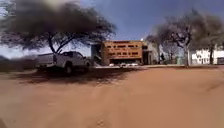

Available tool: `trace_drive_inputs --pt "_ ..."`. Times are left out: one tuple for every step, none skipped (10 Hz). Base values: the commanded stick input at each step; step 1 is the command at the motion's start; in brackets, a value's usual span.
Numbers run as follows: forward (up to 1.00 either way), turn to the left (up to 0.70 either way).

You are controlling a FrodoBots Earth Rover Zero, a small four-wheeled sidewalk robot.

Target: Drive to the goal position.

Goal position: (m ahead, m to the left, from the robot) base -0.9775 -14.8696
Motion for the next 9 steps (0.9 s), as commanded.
trace_drive_inputs --pt "1.00 0.00" --pt "1.00 0.00" --pt "1.00 0.00" --pt "1.00 0.00" --pt "1.00 0.00" --pt "1.00 0.00" --pt "1.00 0.00" --pt "1.00 0.00" --pt "1.00 0.00"
